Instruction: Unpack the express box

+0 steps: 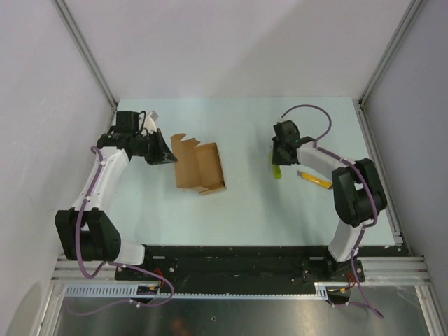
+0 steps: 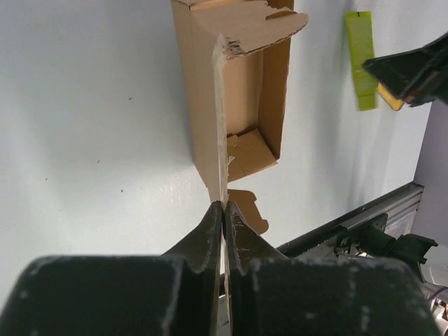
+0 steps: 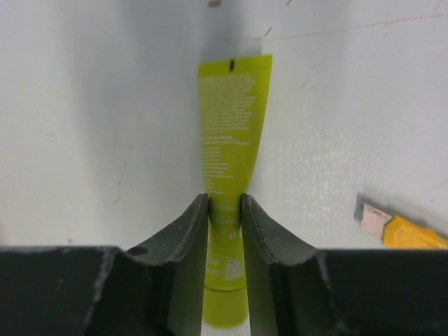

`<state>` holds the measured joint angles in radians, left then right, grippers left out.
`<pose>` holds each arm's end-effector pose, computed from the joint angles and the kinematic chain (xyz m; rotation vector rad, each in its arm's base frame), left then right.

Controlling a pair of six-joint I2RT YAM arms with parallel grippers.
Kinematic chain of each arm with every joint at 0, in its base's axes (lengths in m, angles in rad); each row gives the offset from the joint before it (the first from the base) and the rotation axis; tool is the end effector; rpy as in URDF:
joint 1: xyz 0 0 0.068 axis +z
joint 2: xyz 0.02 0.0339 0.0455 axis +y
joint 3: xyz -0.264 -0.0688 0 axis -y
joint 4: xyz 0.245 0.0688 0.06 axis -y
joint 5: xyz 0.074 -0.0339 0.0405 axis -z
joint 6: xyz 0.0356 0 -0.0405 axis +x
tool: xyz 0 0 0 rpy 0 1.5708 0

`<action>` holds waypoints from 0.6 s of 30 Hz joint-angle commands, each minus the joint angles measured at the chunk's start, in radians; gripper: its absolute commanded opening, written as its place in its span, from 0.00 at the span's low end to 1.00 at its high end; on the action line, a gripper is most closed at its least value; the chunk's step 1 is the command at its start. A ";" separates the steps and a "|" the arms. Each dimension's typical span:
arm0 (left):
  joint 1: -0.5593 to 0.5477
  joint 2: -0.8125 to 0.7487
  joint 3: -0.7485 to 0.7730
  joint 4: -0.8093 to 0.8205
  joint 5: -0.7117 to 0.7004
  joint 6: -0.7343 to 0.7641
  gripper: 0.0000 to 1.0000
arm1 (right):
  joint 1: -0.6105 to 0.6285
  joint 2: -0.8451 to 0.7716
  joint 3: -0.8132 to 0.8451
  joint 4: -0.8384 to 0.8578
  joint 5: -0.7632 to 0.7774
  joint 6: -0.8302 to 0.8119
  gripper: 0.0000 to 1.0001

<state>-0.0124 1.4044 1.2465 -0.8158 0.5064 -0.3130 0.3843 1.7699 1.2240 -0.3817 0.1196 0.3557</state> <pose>0.2865 -0.0208 0.3076 -0.1796 2.5311 -0.7720 0.3523 0.1379 0.2089 0.0141 2.4961 0.1614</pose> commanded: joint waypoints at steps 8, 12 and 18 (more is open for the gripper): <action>0.009 0.041 0.091 -0.013 0.030 0.031 0.15 | 0.054 0.115 -0.003 0.024 0.103 -0.020 0.44; 0.009 0.045 0.114 -0.011 0.027 0.028 0.24 | 0.056 0.077 -0.001 0.014 0.110 -0.017 0.50; 0.009 0.047 0.168 -0.005 0.029 0.025 0.57 | 0.038 -0.024 -0.001 0.000 0.068 -0.001 0.74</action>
<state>-0.0120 1.4551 1.3441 -0.8337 0.5095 -0.3004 0.4362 1.8534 1.2171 -0.3870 0.2016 0.3408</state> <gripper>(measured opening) 0.470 0.705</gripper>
